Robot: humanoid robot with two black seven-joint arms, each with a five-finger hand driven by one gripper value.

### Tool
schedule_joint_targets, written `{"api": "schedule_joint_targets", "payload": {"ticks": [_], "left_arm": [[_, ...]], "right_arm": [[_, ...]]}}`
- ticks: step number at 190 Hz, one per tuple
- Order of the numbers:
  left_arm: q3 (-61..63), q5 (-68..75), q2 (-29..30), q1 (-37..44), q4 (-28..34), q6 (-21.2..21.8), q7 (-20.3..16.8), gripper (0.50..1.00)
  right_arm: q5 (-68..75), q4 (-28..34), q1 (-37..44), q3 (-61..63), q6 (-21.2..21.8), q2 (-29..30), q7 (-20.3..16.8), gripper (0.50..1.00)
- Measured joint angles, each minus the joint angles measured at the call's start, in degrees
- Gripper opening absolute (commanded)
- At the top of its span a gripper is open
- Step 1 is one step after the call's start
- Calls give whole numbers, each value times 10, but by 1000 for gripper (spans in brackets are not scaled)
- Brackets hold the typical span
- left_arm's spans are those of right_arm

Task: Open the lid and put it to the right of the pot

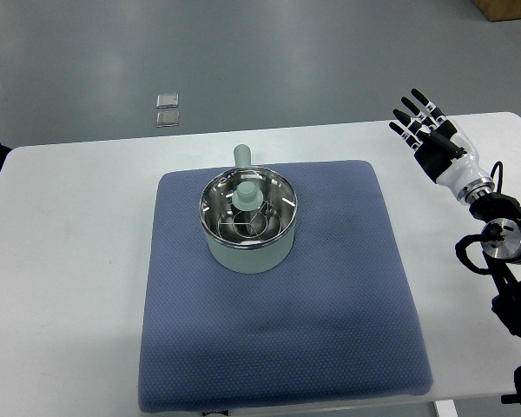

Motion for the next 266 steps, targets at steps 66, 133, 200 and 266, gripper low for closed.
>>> {"api": "schedule_joint_targets", "payload": {"ticks": [66, 133, 200, 266], "left_arm": [[0, 0, 0, 4, 3, 2, 3, 1000], [2, 0, 0, 2, 1, 2, 2, 1000], [1, 0, 0, 2, 2, 2, 2, 1000], [1, 0, 0, 2, 2, 2, 2, 1000]], "right_arm": [[0, 0, -1, -1, 0, 0, 0, 924], [0, -1, -1, 0, -1, 0, 0, 926], [0, -1, -2, 0, 0, 1, 0, 924], [0, 2, 11, -2, 1, -13, 0, 924]]}}
